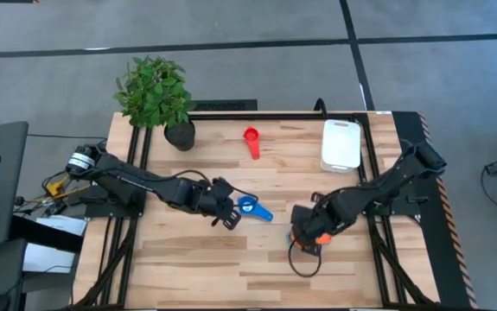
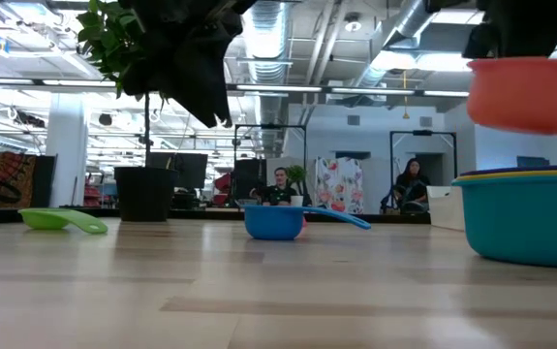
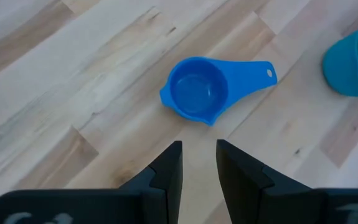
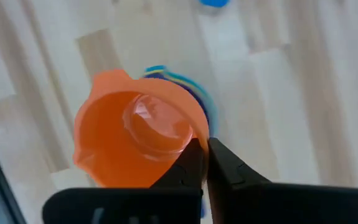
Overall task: Nest measuring cups in basket
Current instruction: Stack the orange measuring cup on the dark blue measuring cup, then stack the blue measuring cup on the orange measuring cup
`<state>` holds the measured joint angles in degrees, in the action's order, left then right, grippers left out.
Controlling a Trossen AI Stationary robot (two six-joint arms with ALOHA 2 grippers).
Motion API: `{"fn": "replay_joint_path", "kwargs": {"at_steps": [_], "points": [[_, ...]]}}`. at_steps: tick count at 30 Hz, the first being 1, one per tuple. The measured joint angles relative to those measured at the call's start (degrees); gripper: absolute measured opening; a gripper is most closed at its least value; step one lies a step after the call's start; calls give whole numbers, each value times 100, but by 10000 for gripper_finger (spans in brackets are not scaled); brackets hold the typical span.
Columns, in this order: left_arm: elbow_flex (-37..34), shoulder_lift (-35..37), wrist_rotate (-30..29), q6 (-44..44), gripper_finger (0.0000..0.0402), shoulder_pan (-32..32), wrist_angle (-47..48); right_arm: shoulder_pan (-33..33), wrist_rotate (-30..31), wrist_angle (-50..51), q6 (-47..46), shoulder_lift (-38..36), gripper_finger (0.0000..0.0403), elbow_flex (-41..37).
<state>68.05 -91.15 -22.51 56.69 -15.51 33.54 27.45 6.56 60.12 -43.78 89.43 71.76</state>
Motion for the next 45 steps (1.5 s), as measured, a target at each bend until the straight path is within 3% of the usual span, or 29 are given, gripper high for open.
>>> {"fn": "replay_joint_path", "kwargs": {"at_steps": [9,22,28,32,41,45], "points": [[2,0,-76,15,85,-177,15,86,-279,129,75,546,38,75],[2,0,-83,15,85,-199,-2,-176,-235,68,494,551,55,75],[2,0,-83,15,85,-201,0,-289,-490,66,783,551,64,75],[2,0,-83,15,85,-201,2,-326,-558,66,801,551,90,75],[2,0,-133,-4,85,-190,56,-429,-521,108,793,551,192,75],[2,0,-133,-4,85,-190,58,-514,-504,114,672,544,212,75]]}}
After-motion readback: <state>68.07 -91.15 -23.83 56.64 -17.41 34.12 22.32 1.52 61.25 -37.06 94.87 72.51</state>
